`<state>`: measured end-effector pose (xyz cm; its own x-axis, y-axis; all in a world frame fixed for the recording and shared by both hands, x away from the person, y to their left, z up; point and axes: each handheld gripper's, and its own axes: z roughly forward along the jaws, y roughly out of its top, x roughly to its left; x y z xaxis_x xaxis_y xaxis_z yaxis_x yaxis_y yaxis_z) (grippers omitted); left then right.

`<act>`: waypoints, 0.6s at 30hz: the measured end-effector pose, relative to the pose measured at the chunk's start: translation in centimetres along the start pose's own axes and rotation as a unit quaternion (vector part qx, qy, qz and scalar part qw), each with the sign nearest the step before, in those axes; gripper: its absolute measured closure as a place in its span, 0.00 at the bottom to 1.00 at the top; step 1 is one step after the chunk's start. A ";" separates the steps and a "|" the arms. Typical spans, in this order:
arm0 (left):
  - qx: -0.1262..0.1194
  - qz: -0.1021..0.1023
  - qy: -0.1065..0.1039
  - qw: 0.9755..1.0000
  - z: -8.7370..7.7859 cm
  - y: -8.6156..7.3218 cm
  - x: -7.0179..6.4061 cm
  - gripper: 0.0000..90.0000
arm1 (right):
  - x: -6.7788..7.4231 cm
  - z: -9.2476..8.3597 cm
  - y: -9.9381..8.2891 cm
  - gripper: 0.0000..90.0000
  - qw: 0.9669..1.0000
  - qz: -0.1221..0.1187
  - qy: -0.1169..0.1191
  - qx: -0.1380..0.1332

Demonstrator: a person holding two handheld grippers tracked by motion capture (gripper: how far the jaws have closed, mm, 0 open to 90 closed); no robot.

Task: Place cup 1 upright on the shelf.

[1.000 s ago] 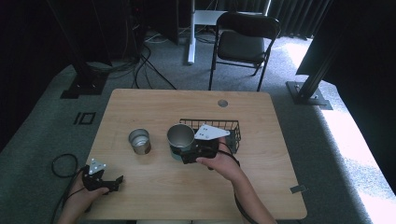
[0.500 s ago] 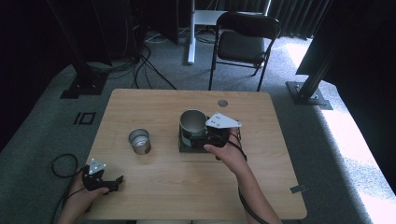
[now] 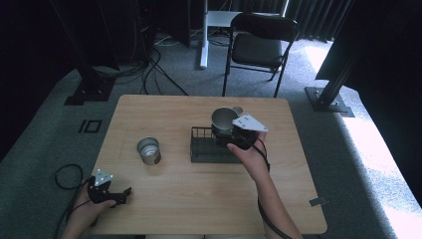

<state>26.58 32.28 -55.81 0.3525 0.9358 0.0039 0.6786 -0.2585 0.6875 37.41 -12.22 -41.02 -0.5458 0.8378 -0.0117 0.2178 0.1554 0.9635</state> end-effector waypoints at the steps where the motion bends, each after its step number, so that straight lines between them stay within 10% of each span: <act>1: 0.000 0.000 0.000 1.000 0.0 0.0 0.0 0.00 | -0.2 0.0 -0.1 0.15 1.000 0.002 -0.006 0.001; 18: 0.001 0.001 0.000 1.000 0.0 0.0 0.0 0.00 | -2.9 0.1 -3.0 0.15 0.997 0.028 -0.068 0.012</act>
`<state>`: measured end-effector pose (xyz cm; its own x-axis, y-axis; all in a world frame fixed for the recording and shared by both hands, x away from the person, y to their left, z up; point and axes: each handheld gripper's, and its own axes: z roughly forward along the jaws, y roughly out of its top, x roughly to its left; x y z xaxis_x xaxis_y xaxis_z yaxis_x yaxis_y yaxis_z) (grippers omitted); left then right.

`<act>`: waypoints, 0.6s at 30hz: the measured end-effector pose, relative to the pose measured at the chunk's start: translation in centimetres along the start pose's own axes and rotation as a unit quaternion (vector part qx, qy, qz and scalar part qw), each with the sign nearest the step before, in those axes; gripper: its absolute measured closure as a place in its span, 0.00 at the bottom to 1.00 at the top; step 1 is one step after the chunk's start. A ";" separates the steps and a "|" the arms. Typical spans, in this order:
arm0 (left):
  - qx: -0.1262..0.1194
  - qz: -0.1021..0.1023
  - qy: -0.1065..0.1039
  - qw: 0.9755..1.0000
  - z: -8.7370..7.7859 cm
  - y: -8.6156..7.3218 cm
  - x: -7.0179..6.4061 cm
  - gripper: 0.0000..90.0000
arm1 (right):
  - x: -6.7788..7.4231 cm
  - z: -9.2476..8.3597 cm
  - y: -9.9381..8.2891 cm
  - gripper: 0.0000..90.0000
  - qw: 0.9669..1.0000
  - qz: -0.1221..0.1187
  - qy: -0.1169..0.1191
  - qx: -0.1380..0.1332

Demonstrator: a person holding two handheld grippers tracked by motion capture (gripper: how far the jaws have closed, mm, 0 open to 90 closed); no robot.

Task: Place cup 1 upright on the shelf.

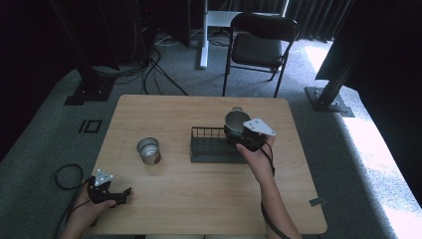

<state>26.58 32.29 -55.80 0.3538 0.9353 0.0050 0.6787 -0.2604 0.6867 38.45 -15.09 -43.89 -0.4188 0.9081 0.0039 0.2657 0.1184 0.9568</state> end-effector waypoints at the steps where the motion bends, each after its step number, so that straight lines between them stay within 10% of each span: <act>1: 0.000 0.000 0.000 1.000 0.0 0.0 0.0 0.00 | -0.2 0.0 -0.2 0.15 1.000 -0.001 -0.001 0.004; 18: 0.000 0.000 0.000 1.000 0.0 0.0 0.0 0.00 | -1.6 0.7 -2.9 0.15 0.999 0.016 -0.018 0.025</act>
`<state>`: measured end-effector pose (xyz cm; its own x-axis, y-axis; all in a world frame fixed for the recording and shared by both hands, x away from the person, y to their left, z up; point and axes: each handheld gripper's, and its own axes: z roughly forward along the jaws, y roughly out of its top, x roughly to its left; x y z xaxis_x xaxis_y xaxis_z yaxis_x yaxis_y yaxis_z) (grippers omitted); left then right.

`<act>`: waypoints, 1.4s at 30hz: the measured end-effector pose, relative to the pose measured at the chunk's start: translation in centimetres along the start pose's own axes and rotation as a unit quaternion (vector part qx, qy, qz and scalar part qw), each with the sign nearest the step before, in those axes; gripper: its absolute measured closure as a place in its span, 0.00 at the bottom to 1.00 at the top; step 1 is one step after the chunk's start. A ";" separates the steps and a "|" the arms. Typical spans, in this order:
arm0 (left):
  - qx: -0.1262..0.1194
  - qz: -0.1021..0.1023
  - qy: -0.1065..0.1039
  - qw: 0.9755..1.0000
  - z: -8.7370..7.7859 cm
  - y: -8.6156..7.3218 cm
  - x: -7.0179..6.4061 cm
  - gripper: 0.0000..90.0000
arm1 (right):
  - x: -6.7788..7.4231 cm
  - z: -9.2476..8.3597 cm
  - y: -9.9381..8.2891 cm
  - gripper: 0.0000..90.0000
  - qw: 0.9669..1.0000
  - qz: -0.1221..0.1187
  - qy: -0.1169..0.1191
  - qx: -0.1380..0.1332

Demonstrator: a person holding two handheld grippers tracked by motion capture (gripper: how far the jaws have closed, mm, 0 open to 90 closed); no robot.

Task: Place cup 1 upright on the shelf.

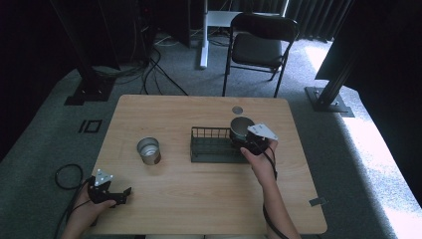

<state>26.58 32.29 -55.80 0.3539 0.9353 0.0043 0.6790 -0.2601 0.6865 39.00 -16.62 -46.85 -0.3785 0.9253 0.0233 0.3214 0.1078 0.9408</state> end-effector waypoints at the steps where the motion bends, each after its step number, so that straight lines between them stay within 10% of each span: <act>1: 0.000 0.000 0.000 1.000 0.0 0.0 0.0 0.00 | 0.0 0.0 -0.1 0.15 1.000 0.001 0.001 0.001; 42: 0.000 0.000 0.000 1.000 0.0 0.0 0.0 0.00 | -0.5 -1.2 -1.8 0.13 0.999 -0.015 0.017 -0.032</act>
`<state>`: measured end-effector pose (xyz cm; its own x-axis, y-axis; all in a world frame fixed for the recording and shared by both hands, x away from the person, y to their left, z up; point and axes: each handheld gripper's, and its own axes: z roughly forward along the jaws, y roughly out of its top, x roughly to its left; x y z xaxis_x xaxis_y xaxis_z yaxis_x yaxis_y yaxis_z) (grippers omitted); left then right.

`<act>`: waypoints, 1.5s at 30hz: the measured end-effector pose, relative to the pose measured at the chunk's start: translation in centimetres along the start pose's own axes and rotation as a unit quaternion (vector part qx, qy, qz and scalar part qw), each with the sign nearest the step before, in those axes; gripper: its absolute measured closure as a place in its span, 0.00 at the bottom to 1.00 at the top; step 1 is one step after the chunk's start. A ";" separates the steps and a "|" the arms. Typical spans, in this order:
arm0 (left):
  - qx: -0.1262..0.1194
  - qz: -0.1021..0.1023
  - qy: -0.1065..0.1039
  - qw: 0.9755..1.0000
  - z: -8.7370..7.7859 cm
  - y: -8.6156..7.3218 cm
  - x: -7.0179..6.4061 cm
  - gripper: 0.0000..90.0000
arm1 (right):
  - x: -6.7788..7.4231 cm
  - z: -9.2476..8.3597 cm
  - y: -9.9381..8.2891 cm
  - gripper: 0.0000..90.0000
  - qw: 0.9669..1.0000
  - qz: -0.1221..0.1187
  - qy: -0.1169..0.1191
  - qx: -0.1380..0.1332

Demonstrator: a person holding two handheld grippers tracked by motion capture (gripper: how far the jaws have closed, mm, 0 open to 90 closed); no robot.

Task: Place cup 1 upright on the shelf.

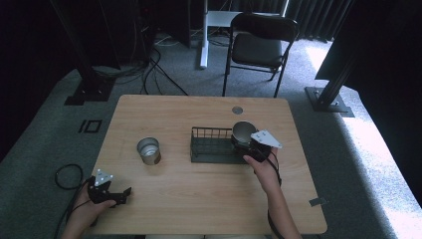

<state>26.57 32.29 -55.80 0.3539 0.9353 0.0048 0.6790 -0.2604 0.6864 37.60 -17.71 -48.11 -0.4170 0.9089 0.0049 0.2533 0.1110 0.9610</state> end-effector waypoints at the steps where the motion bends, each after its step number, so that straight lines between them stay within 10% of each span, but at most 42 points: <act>1: 0.000 0.000 0.000 1.000 0.0 0.0 0.0 0.00 | 0.0 0.0 0.0 0.13 1.000 -0.002 0.000 0.000; 45: 0.000 0.000 0.000 1.000 0.0 0.0 0.0 0.00 | -3.5 -5.9 -3.3 0.13 0.999 -0.006 0.021 0.029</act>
<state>26.57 32.29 -55.80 0.3538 0.9353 0.0043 0.6791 -0.2601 0.6864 33.09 -23.60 -49.72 -0.4566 0.8896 0.0067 0.2973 0.1456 0.9436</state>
